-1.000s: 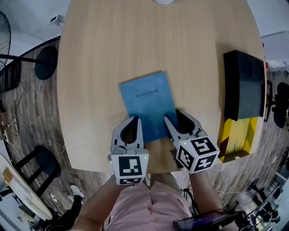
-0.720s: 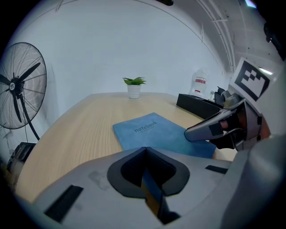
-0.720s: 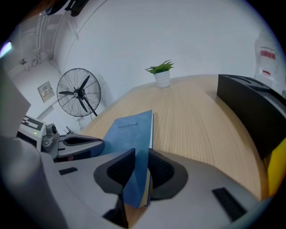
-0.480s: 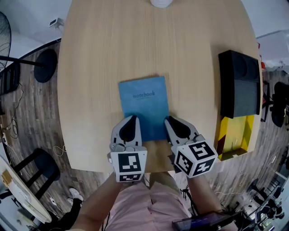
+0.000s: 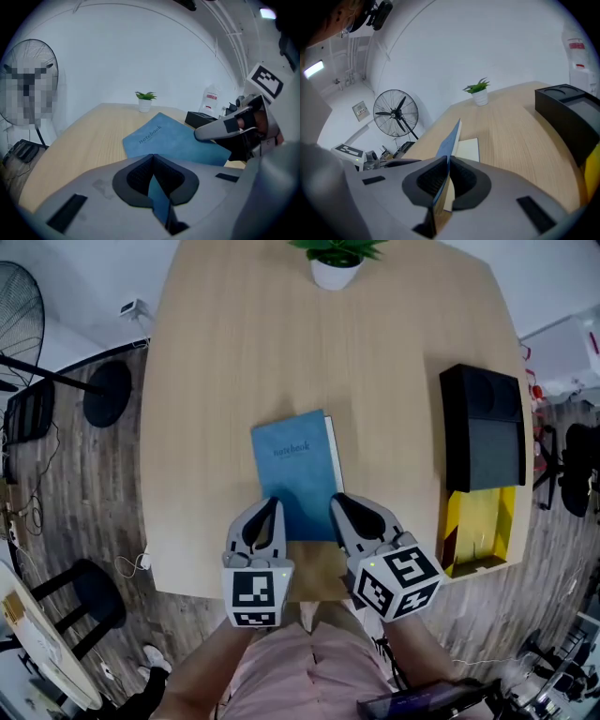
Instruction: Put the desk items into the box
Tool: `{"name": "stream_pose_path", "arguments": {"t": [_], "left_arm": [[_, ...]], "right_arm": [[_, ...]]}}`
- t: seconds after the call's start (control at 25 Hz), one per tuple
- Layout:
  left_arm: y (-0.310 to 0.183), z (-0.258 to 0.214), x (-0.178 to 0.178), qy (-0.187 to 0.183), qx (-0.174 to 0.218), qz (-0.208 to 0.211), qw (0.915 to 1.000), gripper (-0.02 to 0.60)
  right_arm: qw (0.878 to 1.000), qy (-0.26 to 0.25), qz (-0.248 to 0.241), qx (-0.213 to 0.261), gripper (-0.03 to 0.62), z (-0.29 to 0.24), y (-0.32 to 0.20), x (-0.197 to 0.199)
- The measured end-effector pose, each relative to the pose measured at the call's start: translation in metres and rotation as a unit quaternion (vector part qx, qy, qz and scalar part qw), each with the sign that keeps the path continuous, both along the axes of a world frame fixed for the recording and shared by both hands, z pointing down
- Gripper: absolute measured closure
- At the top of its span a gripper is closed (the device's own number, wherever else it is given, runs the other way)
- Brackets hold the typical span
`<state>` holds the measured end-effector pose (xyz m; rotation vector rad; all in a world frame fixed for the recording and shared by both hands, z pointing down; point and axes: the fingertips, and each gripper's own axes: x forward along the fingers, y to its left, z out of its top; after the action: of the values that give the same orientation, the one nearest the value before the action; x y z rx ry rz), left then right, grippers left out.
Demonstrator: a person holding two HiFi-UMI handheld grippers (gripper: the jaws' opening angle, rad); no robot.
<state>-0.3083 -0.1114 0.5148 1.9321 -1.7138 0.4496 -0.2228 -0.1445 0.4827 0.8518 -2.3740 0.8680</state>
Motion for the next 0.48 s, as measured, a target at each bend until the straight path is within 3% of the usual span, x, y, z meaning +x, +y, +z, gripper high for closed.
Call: {"name": "stream_pose_path", "arguments": {"t": [0.32,0.48], "left_arm": [[0.014,-0.069,-0.009,0.004,0.068,-0.040,0.9968,0.571],[0.025,-0.094,-0.005,0.000,0.091,-0.052,0.9945,0.571]], "right_arm": [[0.998,-0.021,-0.038,0.034,0.588,-0.045,0.018,-0.016],[0.996,-0.002,-0.060,0.064,0.588,-0.055,0.031,-0.014]]}}
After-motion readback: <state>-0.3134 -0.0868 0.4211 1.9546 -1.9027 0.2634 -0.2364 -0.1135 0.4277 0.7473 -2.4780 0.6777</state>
